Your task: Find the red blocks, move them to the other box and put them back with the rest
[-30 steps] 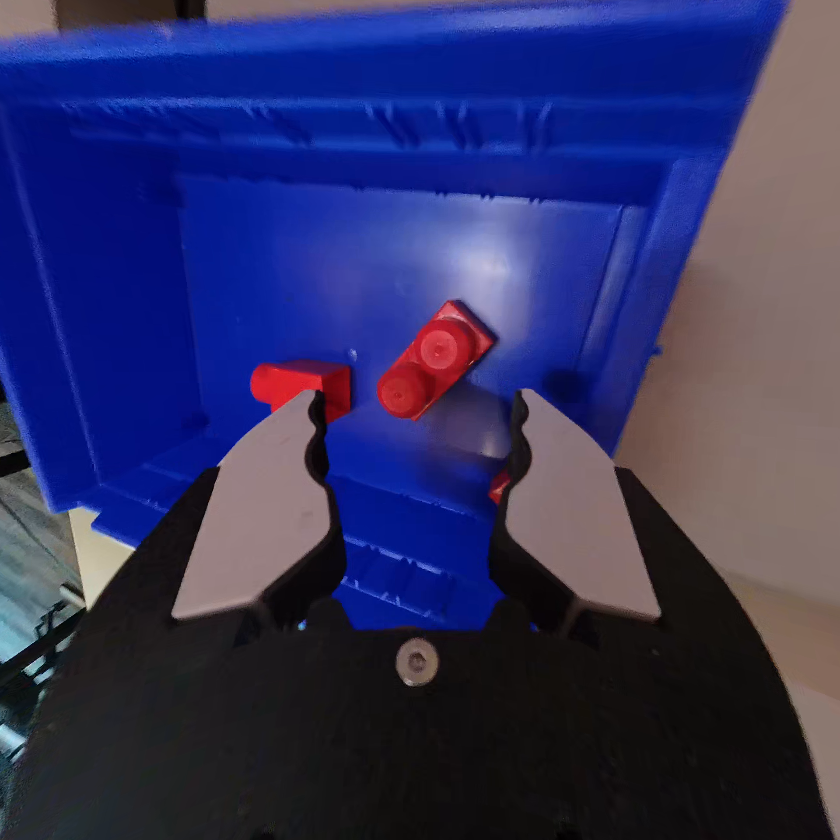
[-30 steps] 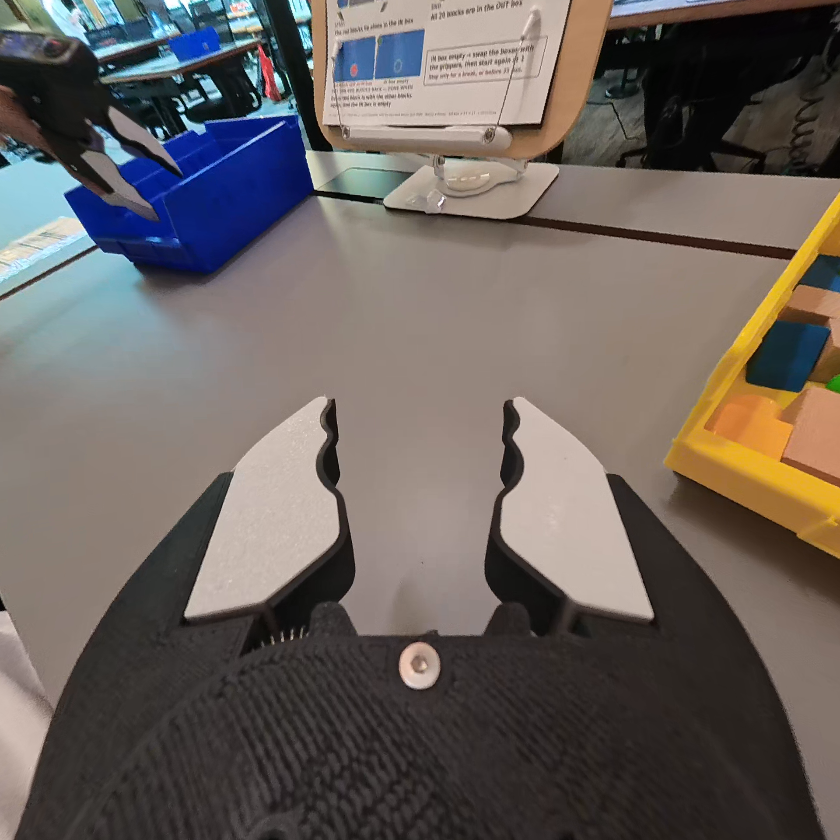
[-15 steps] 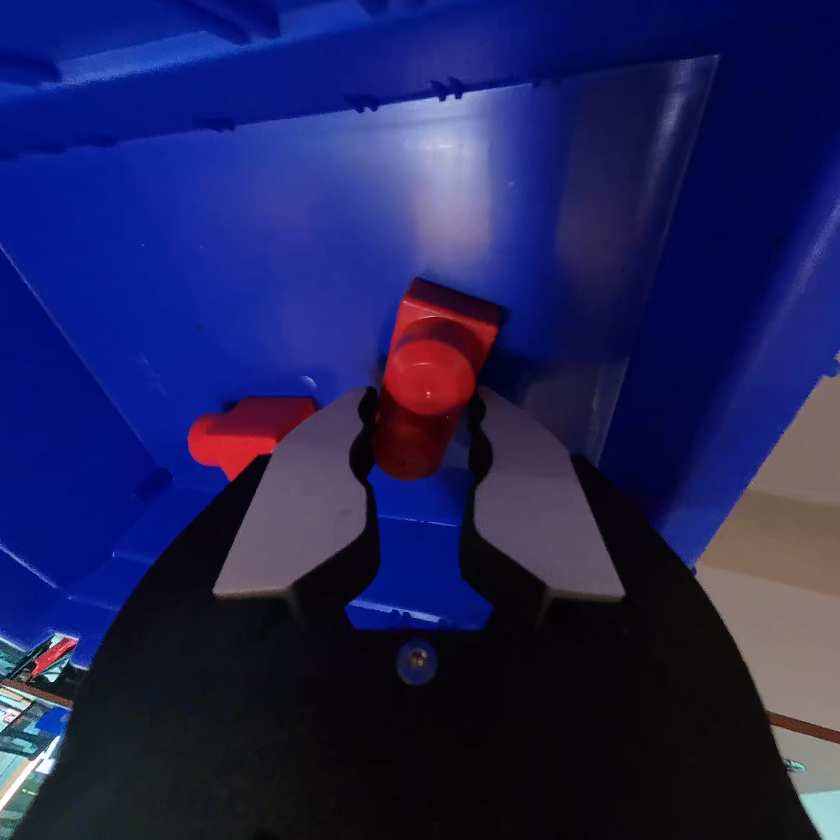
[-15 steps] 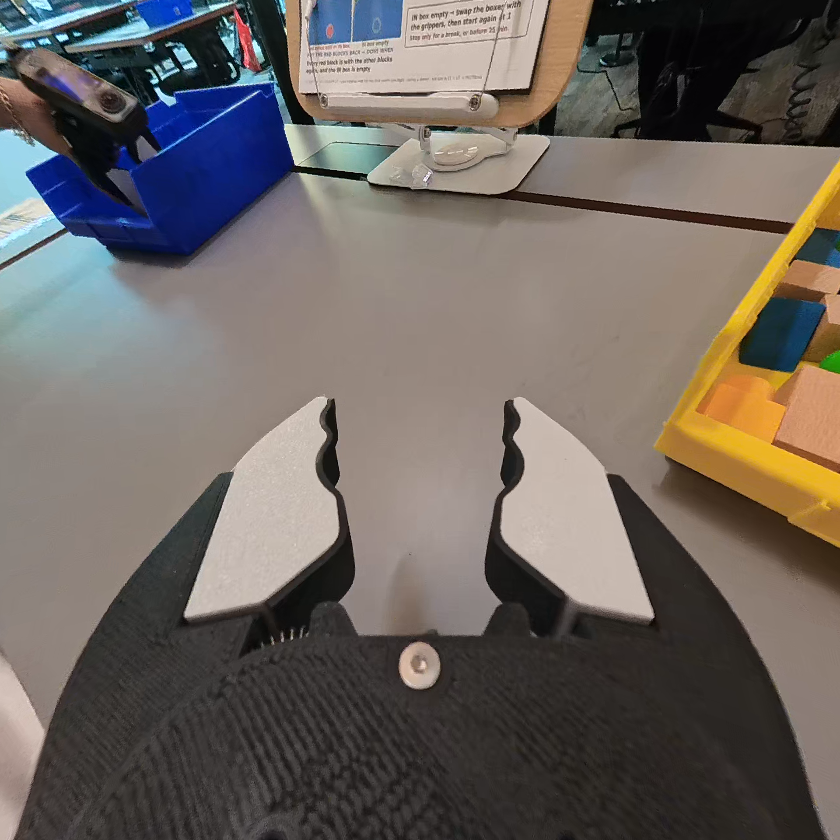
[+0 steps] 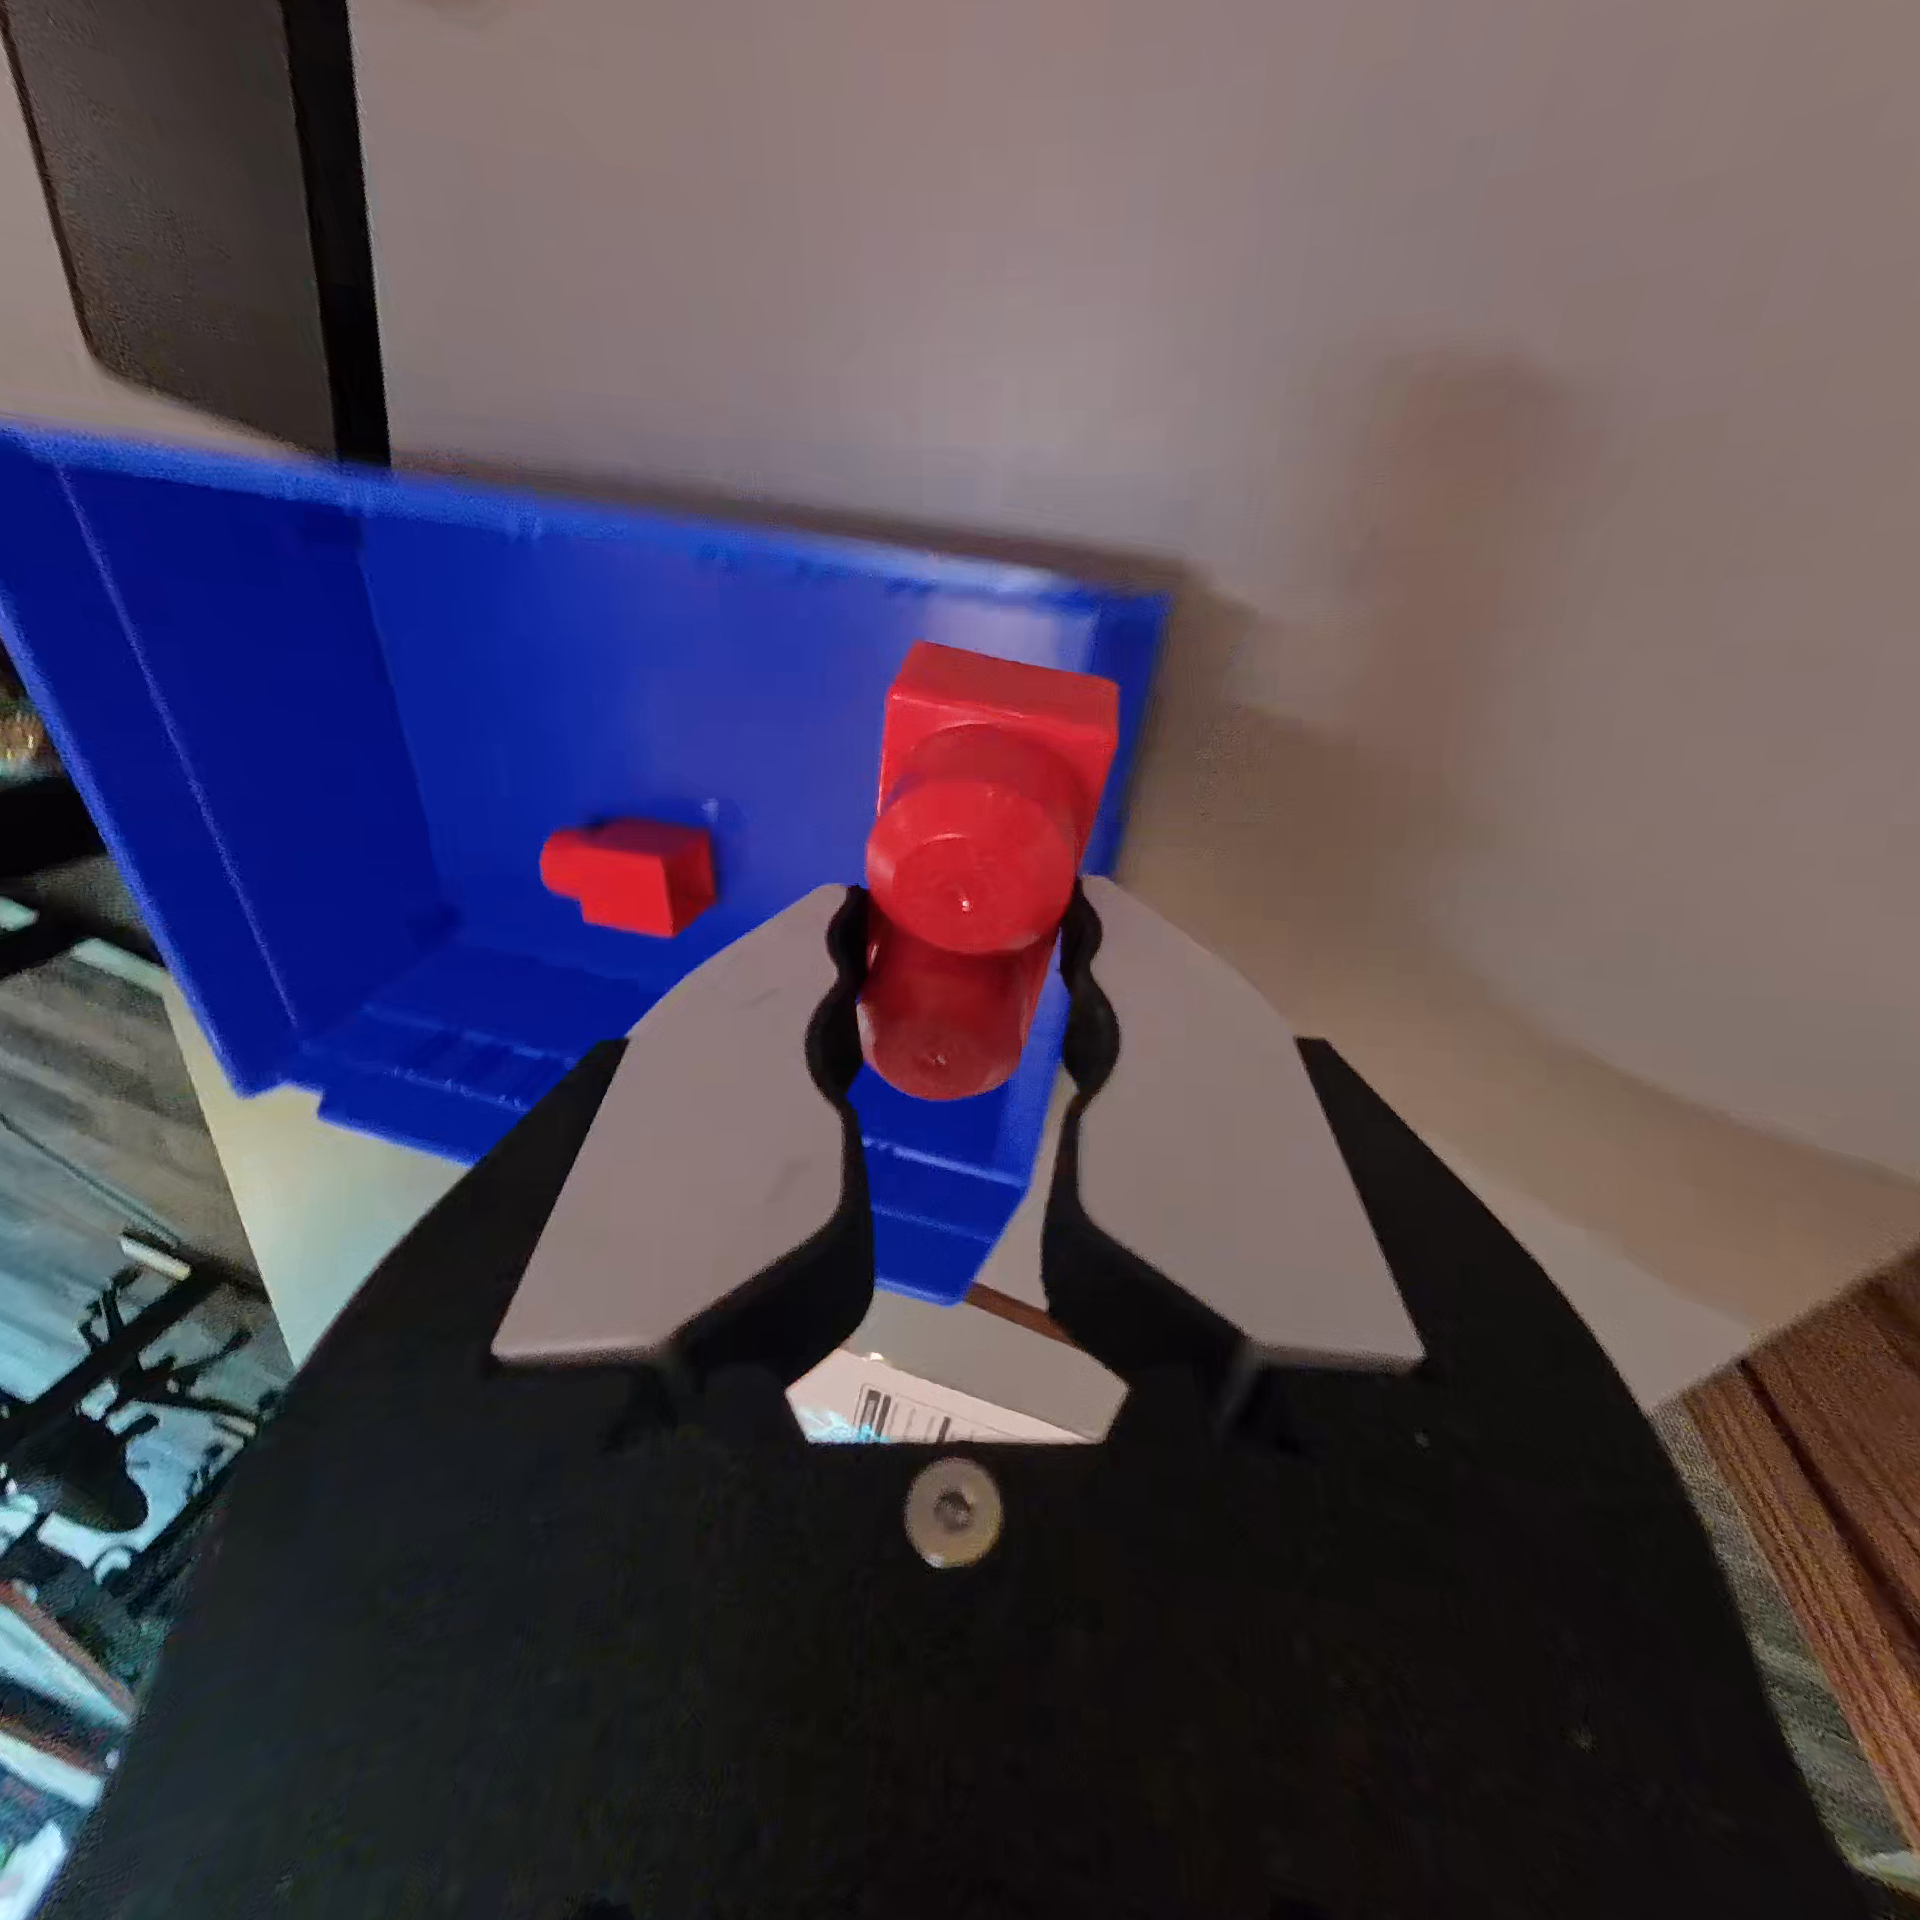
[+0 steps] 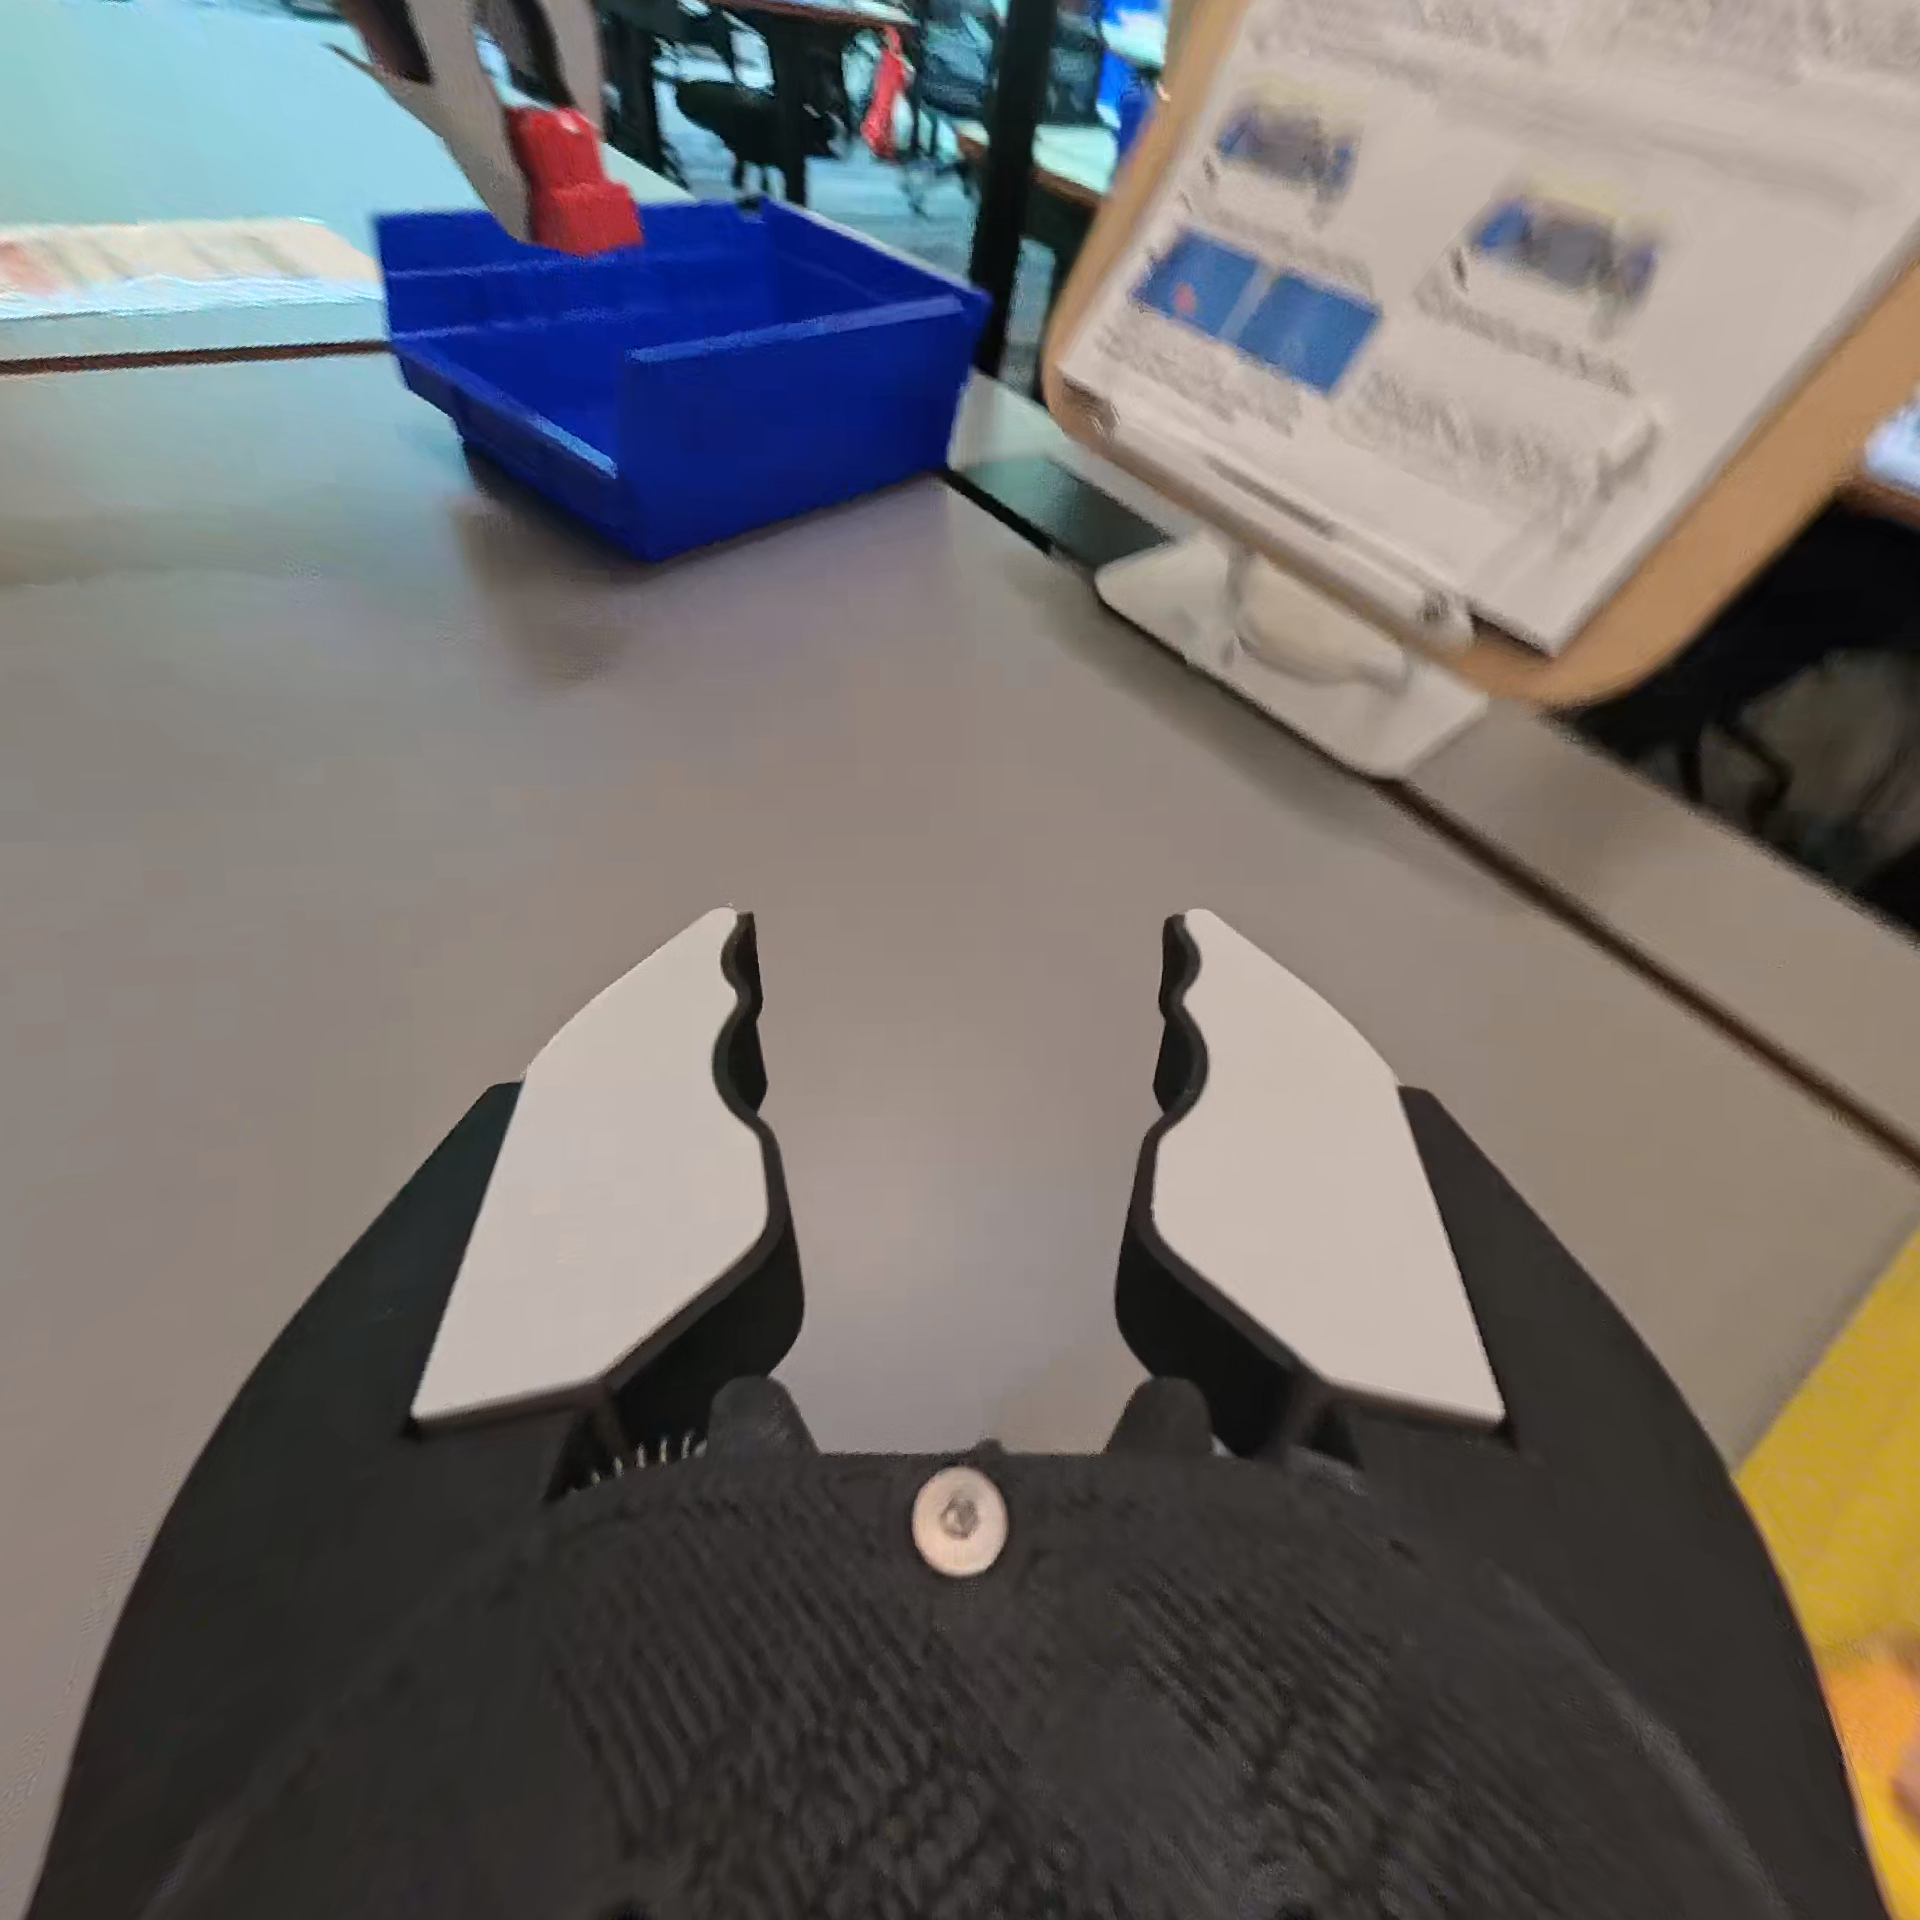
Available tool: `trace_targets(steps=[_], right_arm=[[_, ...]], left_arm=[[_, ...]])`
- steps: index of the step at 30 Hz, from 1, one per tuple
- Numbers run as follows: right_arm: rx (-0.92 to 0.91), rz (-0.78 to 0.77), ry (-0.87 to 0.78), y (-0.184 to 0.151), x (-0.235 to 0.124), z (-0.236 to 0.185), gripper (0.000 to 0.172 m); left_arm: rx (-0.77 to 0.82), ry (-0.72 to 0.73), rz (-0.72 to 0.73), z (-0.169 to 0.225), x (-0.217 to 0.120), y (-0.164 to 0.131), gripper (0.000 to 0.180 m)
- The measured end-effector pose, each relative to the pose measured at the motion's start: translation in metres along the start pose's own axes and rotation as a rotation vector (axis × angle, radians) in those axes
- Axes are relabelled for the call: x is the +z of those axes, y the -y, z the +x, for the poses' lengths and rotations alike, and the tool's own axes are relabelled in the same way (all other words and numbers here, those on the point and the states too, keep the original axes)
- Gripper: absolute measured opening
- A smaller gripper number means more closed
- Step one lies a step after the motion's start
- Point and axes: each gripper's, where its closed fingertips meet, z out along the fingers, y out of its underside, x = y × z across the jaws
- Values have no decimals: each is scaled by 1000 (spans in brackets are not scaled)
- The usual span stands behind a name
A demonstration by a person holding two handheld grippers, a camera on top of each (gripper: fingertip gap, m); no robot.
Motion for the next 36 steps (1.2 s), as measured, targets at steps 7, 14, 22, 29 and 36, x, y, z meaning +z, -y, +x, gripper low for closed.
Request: trace_targets(steps=[7,14,22,29,36], right_arm=[[-178,165,222,80,47,-67,61],[-156,149,349,85,62,-95,60],[-174,90,341,62,60,-91,40],[-112,88,305,58,62,-76,36],[56,166,-24,66,12,38,36]], left_arm=[[230,-76,72,100,-44,105,36],[389,-103,215,165,-52,188,36],[424,-141,283,182,-47,220,35],[397,-79,460,176,-44,236,39],[-22,-60,926,148,-64,248,81]])
